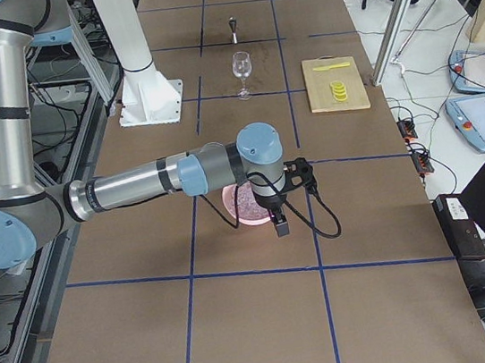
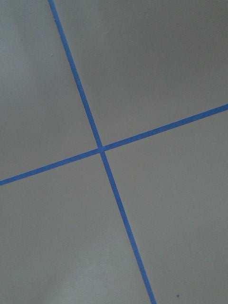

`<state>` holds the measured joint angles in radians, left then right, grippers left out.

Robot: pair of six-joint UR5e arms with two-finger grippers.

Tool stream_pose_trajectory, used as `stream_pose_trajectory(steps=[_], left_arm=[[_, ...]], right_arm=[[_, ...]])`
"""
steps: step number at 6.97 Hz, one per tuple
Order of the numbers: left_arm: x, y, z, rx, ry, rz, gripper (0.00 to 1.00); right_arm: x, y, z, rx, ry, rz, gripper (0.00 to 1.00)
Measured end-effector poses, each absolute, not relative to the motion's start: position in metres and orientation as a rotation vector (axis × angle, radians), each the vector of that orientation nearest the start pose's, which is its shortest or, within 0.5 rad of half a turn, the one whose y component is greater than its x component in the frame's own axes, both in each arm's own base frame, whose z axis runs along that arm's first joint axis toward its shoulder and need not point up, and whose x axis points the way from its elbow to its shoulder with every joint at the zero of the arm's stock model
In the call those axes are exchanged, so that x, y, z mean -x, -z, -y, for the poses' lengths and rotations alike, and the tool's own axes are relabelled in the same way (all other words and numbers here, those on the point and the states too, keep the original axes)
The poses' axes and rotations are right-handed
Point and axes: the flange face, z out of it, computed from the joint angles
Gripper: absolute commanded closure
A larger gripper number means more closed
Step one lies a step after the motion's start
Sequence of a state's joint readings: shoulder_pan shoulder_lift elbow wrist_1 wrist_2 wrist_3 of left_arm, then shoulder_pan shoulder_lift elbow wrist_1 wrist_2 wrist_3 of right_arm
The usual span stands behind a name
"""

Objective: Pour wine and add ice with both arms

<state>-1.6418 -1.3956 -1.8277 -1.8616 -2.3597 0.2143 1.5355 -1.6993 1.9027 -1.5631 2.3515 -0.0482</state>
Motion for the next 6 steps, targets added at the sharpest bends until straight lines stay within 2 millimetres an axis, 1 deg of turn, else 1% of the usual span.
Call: stream_pose_trajectory(steps=[1, 2, 4, 5, 6], left_arm=[[0.094, -0.570, 0.434, -0.569, -0.310, -0.705, 0.00], [0.095, -0.568, 0.433, -0.674, -0.319, -0.693, 0.00], [0.093, -0.565, 0.424, -0.811, -0.273, -0.709, 0.00], [0.088, -0.557, 0.420, -0.872, -0.262, -0.727, 0.00], [0.075, -0.547, 0.416, -0.917, -0.268, -0.759, 0.00]], right_arm=[[-0.048, -0.548, 0.444, -0.217, 0.167, 0.776, 0.00], [-0.048, -0.544, 0.446, -0.230, 0.174, 0.775, 0.00], [-0.046, -0.542, 0.449, -0.255, 0.184, 0.790, 0.00], [-0.045, -0.540, 0.450, -0.264, 0.188, 0.802, 0.00], [-0.045, -0.539, 0.451, -0.268, 0.190, 0.808, 0.00]])
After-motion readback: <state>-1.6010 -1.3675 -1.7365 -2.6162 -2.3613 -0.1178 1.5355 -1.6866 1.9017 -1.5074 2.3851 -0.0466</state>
